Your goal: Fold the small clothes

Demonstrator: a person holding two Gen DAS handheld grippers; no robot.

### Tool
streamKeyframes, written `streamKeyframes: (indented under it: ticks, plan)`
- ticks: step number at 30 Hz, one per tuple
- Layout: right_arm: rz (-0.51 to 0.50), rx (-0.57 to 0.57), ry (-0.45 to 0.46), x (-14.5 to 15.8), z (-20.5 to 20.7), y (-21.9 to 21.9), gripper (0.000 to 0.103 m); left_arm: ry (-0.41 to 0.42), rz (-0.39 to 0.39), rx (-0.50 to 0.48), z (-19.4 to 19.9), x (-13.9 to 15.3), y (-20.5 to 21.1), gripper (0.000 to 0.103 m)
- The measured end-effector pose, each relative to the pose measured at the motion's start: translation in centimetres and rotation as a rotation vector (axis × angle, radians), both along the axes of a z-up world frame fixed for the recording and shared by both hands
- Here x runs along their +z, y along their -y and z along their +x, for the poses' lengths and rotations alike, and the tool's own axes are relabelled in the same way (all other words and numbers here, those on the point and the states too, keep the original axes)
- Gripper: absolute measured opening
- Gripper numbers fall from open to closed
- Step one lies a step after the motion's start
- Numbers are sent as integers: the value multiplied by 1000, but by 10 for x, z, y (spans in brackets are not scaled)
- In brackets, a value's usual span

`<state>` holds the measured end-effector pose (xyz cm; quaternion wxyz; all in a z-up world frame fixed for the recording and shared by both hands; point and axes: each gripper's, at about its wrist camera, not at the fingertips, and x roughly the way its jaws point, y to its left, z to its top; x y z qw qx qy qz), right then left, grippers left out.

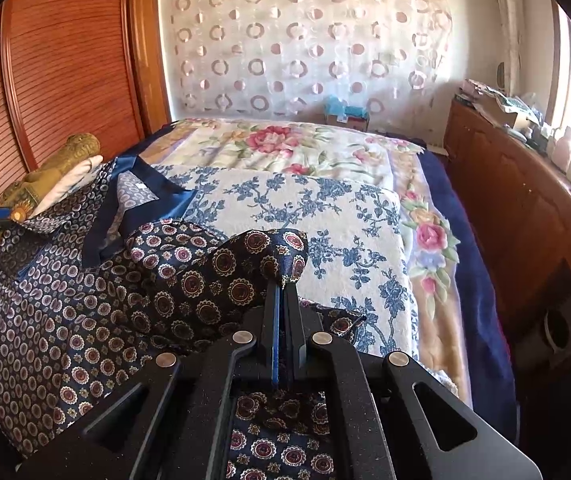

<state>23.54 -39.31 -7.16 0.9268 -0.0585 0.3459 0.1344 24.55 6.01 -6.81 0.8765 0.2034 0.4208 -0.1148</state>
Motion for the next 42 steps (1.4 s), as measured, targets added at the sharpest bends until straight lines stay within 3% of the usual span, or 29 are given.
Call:
streamKeyframes:
  ticks: [6,10,13,14,15,16,19,23,26,34,37,42]
  plan:
    - [-1,-3,-4,-2,1,1,0,-31,36,13,14,-14,4,24]
    - [-12,-4,-3,-2,1,-1,0,-99,-24,35,37,-25,3,24]
    - [-24,-5,6,-1,0,-3,0,-73,-91,37,44,-21,1,24]
    - [-26,-4,10,-1,-1,-3,0,-66,-122,22,43,-19,1,8]
    - [-29,-6,13,0,-1,-3,0,-66,-144,10,42,-17,1,0]
    - [-32,-6,18,1,-2,-3,0,-60,-155,2,39,-15,2,0]
    - [-36,-21,50,5,-7,0,0,35,-171,-1,17,5,3,0]
    - [4,-48,107,22,-21,12,0,162,-273,-6,-37,48,-5,0]
    - [34,-61,145,34,-41,21,0,210,-329,-10,-83,69,-13,0]
    - [122,-109,209,62,-130,60,0,239,-464,26,-184,88,-46,0]
    - [124,-117,193,63,-163,71,0,240,-522,32,-220,89,-60,0]
    - [114,-133,124,48,-213,86,0,217,-529,47,-249,78,-62,0]
